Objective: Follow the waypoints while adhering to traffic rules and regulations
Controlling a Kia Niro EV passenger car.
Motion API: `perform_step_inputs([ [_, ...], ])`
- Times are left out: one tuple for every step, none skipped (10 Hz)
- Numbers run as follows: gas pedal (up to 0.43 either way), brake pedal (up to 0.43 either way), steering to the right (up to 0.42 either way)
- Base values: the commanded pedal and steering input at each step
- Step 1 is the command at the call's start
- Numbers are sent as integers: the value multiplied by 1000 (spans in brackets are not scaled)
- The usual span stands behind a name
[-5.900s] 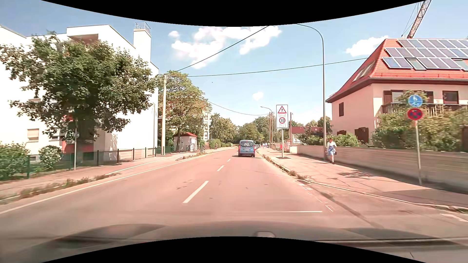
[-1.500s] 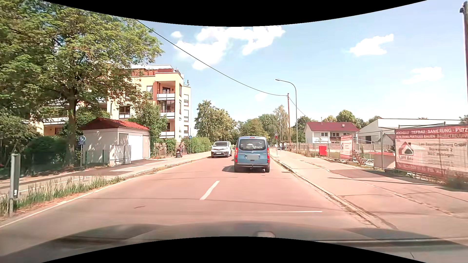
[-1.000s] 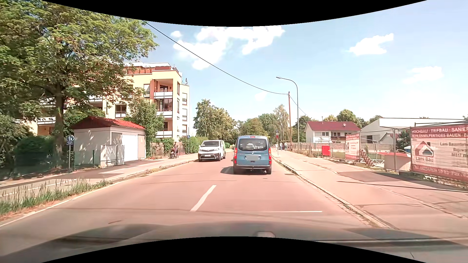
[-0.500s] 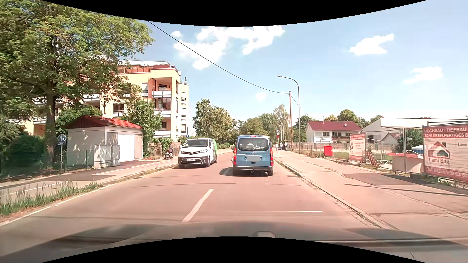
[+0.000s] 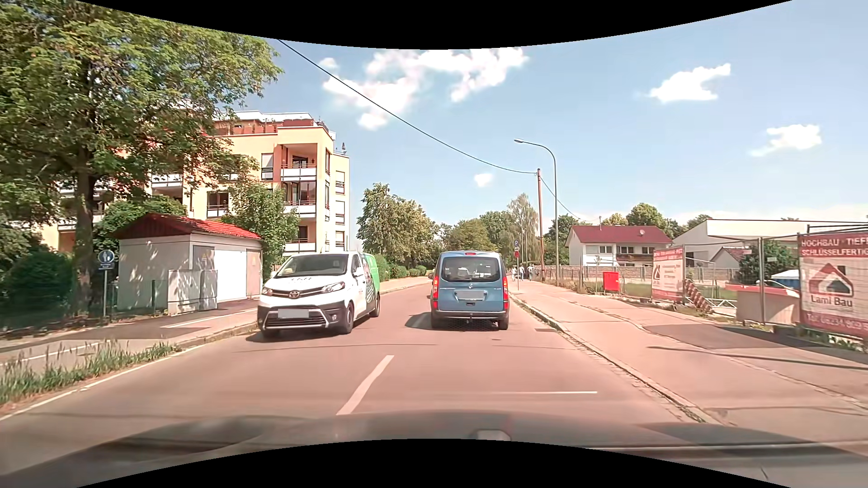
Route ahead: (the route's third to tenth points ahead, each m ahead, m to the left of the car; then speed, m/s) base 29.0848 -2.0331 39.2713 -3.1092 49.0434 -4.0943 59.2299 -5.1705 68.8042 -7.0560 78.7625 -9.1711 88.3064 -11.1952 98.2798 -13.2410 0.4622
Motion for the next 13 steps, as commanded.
perform_step_inputs([
  [0, 18, -6],
  [0, 24, -6],
  [0, 0, -6],
  [0, 0, -6],
  [0, 0, -6],
  [0, 0, -6],
  [0, 0, -6],
  [87, 0, -6],
  [157, 0, -6],
  [157, 0, -6],
  [157, 0, -6],
  [169, 0, -6],
  [169, 0, -6],
])
